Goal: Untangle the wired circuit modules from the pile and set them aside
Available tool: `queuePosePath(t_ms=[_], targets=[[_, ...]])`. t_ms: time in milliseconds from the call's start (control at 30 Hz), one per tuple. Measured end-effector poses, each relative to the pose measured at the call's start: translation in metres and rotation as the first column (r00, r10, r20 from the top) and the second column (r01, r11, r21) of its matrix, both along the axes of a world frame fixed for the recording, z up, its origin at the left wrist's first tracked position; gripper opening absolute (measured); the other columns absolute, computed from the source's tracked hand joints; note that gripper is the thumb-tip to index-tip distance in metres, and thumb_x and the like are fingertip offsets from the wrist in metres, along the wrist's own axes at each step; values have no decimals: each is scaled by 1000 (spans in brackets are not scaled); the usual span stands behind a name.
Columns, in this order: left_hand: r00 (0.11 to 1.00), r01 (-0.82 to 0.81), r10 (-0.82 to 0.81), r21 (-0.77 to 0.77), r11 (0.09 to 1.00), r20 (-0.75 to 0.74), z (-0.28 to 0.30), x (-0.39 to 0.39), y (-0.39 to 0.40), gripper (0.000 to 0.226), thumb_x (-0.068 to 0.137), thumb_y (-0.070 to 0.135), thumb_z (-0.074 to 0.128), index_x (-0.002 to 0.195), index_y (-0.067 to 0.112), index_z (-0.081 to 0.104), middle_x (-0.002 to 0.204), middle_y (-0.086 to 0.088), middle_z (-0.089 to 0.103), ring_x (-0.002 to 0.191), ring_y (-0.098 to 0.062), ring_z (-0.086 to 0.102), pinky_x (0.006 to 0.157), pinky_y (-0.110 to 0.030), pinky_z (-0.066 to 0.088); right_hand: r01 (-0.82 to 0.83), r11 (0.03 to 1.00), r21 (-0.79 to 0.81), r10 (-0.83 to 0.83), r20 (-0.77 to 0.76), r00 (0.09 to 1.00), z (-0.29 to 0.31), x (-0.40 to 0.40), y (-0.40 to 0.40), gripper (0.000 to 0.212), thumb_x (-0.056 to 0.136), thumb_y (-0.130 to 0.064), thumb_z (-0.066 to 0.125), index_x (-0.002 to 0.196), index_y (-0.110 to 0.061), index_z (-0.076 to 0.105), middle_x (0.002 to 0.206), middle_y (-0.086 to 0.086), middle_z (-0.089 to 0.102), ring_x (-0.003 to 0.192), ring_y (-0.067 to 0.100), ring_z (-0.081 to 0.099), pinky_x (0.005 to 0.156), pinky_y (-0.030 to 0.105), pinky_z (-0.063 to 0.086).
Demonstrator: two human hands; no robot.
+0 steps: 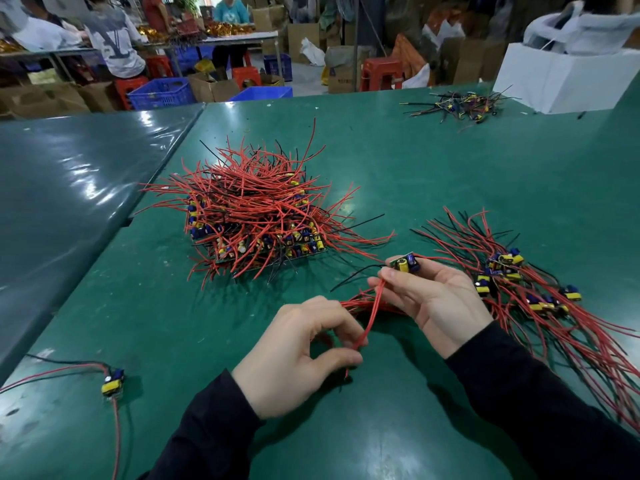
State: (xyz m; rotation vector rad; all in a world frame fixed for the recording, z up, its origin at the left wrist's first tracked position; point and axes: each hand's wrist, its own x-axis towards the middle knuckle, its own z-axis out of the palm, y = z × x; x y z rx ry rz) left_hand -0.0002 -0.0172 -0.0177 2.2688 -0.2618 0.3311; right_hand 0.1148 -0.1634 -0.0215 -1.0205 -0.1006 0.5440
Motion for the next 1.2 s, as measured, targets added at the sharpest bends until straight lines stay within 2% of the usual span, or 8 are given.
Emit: queuePosePath(t_ms=[167,400,533,667,767,1033,1133,1200], targets=[[997,-63,63,5,998,53,-2,1,1,8,72,18,76,70,19,68,66,16,58,69,-4,52,67,-21,41,-1,1000,21,1,-27,1000,0,1,0,14,69,10,63,80,1,60,64,9,67,64,25,71,56,22,56],[964,-192,157,-155,969,-213,-6,2,8,11,68,17,84,66,18,73,63,2,69,60,-9,60,66,-28,49,32,999,19,-32,2,999,2,4,-3,16,65,3,67,79,-3,61,68,7,69,67,23,72,56,20,56],[962,-134,78,-202,970,-261,-1,1,5,15,73,12,81,65,16,69,61,1,65,58,-7,56,61,-24,47,51,998,32,-51,11,999,3,6,-3,18,63,0,66,80,-2,60,68,7,69,67,22,72,57,20,56],[941,-79,-98,-492,867,-325,6,-2,2,18,74,11,76,64,15,62,63,-4,61,54,-10,54,50,-21,47,38,998,49,-36,-41,999,4,6,-4,16,64,1,65,79,-3,60,66,7,69,65,19,72,55,18,55],[921,-64,-177,-582,811,-347,5,-2,2,15,77,12,71,64,12,63,63,-6,66,54,-13,59,49,-23,49,21,999,44,-18,-75,997,6,7,-4,13,67,2,64,78,-3,61,64,7,69,64,18,72,53,17,54],[906,-180,-126,-636,750,-404,-2,0,-2,5,73,9,68,78,7,68,63,-11,70,53,-19,67,50,-22,53,83,995,47,-82,-25,996,6,8,-5,11,73,6,63,78,-3,62,65,6,68,66,20,72,55,18,55],[935,-165,-38,-525,835,-354,-6,0,-3,17,87,-5,58,83,8,69,58,-5,65,50,-19,64,49,-23,52,126,991,36,-126,-14,992,6,8,-6,12,78,10,61,79,-2,62,67,6,68,65,21,72,56,18,55],[947,-107,-31,-403,909,-320,-8,-1,-5,18,91,-1,56,80,6,68,58,-3,62,49,-18,62,51,-26,51,139,990,20,-139,-19,990,7,7,-6,13,79,12,61,81,-1,61,69,8,67,64,22,72,55,18,55]])
